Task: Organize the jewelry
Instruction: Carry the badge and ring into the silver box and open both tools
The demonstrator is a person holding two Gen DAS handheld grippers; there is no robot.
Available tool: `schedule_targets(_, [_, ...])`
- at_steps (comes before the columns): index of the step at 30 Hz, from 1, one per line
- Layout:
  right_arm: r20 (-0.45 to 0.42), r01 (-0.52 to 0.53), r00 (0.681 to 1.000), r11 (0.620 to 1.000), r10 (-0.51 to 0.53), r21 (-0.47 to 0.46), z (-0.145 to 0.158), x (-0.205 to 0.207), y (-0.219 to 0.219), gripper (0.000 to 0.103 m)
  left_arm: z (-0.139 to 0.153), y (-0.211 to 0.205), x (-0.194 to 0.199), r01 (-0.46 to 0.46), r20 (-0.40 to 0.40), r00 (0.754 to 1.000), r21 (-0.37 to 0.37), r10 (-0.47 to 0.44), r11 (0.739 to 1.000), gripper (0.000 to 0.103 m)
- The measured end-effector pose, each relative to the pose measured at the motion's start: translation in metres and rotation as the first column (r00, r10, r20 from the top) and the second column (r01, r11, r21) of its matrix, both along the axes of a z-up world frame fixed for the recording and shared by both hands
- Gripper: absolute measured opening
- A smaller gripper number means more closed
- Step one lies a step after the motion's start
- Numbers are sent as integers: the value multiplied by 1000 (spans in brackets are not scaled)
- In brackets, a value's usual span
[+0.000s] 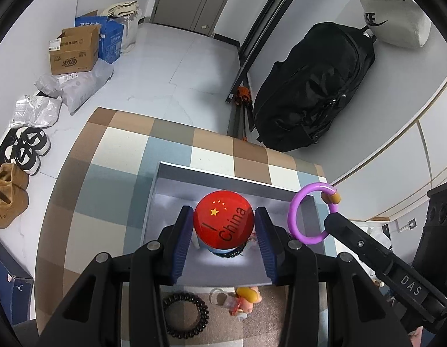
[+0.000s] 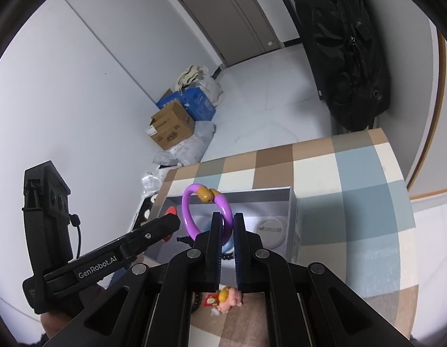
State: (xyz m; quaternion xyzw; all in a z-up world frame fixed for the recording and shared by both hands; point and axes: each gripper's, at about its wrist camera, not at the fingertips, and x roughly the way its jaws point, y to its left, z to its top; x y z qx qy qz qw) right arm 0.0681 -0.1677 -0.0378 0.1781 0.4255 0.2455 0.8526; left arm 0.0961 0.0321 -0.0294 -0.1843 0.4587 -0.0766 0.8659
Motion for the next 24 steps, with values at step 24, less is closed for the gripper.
schedule_targets(24, [-54, 24, 998, 1000, -23, 13, -14, 8, -4, 10, -4, -11, 12, 35, 3, 999, -3, -35, 999, 38])
